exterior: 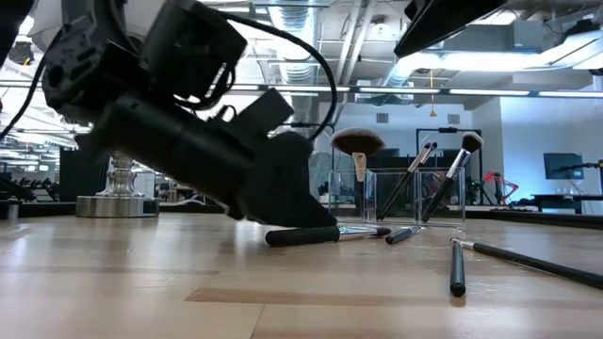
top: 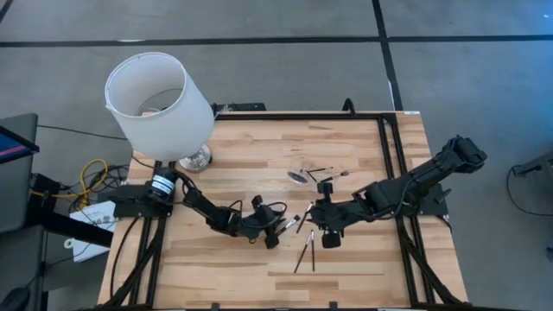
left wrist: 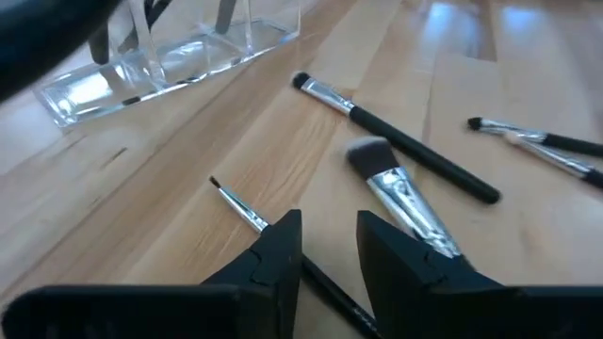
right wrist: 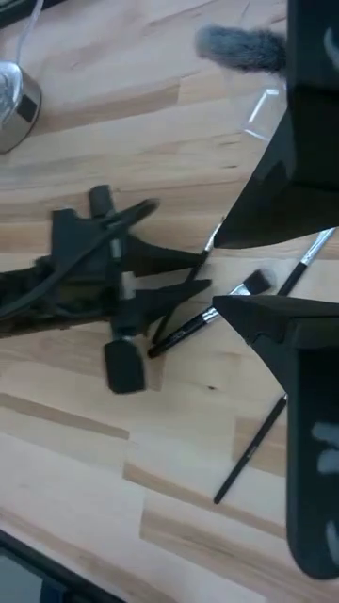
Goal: Put items in baskets/containers
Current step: Put the black liner brush into the transparent organizer
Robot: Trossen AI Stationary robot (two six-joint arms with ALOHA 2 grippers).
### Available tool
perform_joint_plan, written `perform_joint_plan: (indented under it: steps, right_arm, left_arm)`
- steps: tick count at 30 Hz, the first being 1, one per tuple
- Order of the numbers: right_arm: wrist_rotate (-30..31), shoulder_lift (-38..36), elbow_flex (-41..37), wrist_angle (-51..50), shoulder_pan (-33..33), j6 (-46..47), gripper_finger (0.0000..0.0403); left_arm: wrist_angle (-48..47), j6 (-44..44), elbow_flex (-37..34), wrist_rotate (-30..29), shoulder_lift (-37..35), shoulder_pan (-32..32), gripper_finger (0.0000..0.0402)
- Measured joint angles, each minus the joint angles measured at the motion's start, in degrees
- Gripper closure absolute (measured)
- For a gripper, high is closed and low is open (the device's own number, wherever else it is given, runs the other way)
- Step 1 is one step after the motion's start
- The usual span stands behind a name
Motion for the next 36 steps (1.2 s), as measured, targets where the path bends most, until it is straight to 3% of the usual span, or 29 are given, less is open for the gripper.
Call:
perform_joint_plan:
  steps: [8,16,27,36]
  right_arm:
    - [-0.1,0.0,0.0,0.0,0.6,-0.1,0.0321]
    - [-0.1,0.0,0.0,0.0,1.1,-0.1,0.0321]
    - [-0.1,0.0,0.0,0.4,1.1,-0.1,0.0321]
    - [-0.1,0.0,0.0,1.8,1.1,-0.2,0.0321]
  left_arm:
    - [0.2,1.2,0.2,-3.6,1.5,-0.1,0.03]
    - [-1.5,3.2,-0.6,-1.6,-0.3,-2.2,0.03]
    - [-3.0,1.1,-9.2,-3.8,-14.1,-4.9,0.03]
    - [-2.6,-8.0,-7.3,-3.7,-5.3,-5.2,0.03]
